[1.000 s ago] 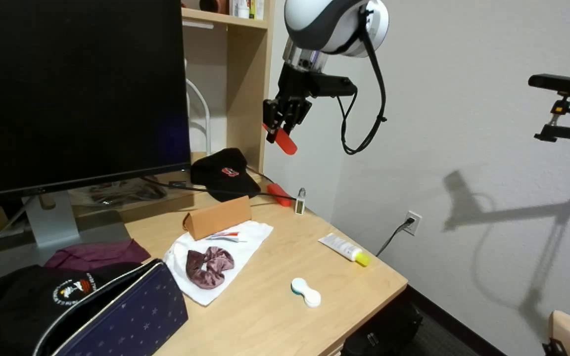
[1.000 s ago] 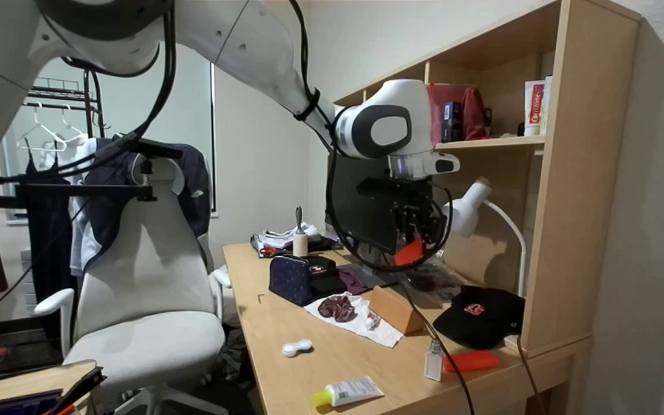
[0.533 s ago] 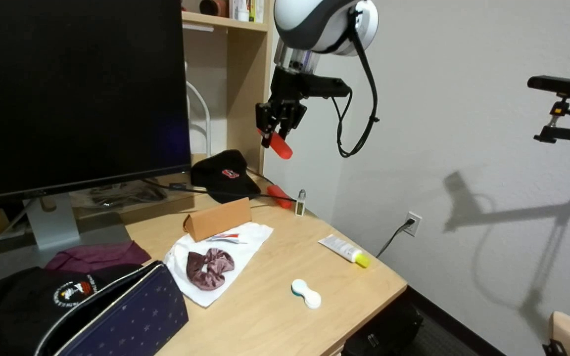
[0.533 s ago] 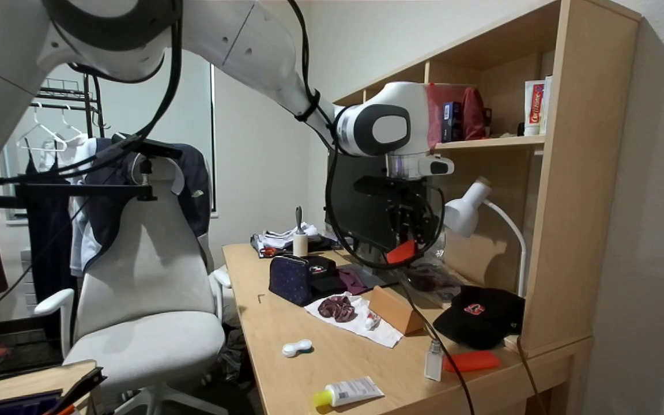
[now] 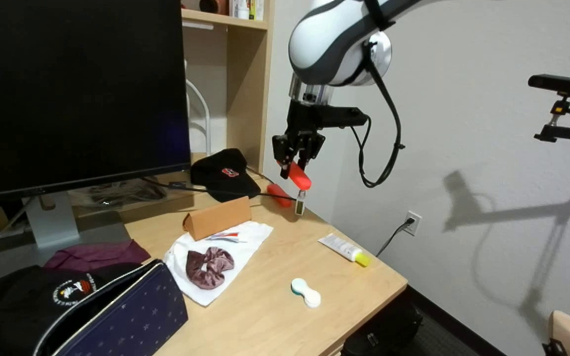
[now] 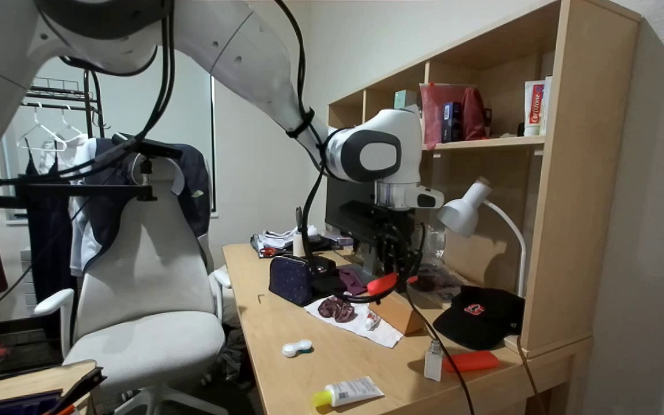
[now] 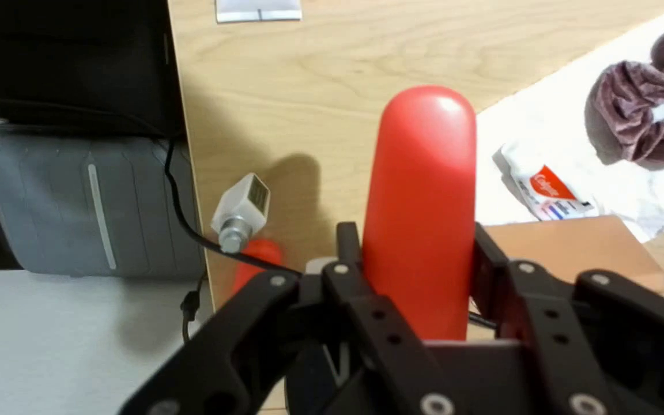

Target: Pick up the red object and move it close to the edge of the table.

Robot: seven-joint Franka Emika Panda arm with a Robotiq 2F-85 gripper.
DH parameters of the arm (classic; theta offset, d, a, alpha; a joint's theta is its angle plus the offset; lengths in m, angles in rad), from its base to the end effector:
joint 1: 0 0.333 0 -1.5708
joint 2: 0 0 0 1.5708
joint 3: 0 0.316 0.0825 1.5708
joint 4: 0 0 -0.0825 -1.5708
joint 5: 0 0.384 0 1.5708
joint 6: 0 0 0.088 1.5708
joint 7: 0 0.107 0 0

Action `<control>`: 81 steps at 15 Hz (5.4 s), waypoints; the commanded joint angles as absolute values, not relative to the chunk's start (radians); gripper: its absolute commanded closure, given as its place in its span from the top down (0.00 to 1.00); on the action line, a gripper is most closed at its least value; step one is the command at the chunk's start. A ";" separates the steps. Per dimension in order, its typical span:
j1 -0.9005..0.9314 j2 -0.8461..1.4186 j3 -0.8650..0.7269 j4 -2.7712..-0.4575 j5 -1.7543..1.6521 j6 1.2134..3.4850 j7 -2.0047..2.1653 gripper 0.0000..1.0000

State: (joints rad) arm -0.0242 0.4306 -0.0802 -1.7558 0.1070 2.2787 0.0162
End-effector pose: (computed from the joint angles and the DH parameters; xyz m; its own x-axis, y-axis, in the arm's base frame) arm 0.6627 -0.0619 0.3337 0.9797 -0.1783 0.0917 -0.1738 -0.9832 -0.0555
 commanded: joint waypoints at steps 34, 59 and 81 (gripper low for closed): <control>-0.023 0.312 -0.049 -2.432 0.029 3.032 0.016 0.21; -0.039 0.283 -0.024 -2.354 0.062 2.557 0.040 0.97; 0.020 0.304 -0.054 -2.423 0.178 2.814 0.314 1.00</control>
State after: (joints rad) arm -0.0102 0.3153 -0.0299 -2.3843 0.1849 2.7668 0.2400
